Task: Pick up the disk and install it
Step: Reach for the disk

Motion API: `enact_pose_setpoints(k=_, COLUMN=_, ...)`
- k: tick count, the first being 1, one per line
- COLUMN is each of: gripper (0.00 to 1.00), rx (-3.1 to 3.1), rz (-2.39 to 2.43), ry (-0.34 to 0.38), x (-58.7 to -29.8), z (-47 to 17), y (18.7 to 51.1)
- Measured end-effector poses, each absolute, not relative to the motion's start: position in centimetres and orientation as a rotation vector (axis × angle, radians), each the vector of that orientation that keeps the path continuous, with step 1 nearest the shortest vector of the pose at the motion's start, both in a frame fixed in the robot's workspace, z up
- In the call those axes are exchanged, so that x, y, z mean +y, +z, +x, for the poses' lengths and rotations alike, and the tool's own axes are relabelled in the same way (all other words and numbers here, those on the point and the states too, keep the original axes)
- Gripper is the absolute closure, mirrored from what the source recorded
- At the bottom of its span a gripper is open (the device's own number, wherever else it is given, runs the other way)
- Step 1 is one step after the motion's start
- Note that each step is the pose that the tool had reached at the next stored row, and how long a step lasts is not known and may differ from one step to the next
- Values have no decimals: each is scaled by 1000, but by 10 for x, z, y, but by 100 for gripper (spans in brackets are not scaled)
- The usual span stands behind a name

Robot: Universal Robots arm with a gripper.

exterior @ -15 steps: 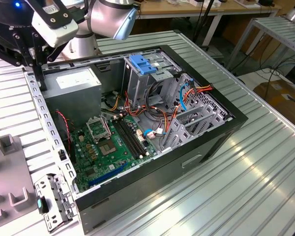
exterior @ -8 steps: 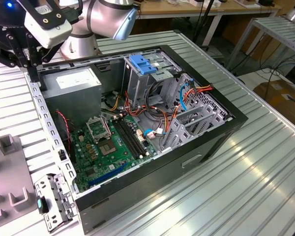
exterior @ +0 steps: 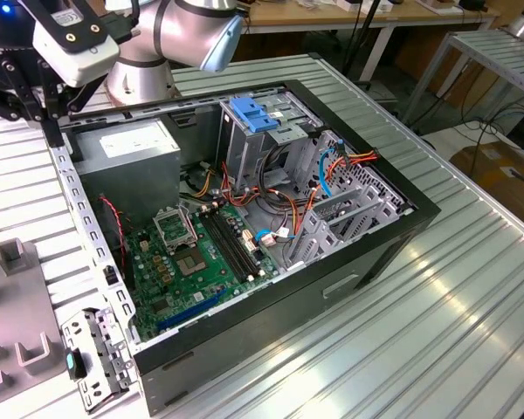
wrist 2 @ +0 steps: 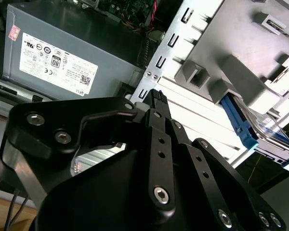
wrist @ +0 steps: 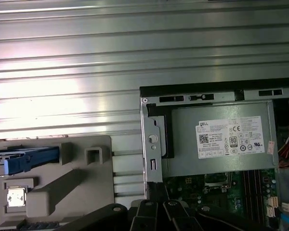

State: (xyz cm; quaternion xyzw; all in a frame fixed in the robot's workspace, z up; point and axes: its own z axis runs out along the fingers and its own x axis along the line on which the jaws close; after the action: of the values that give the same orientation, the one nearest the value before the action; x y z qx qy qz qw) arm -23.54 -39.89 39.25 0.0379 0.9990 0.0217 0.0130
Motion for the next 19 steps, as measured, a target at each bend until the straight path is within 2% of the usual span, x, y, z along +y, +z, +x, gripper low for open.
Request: enact_pose_setpoints(k=19, gripper=89, rx=3113, rz=118, ry=68, x=-399, z=-255, y=392)
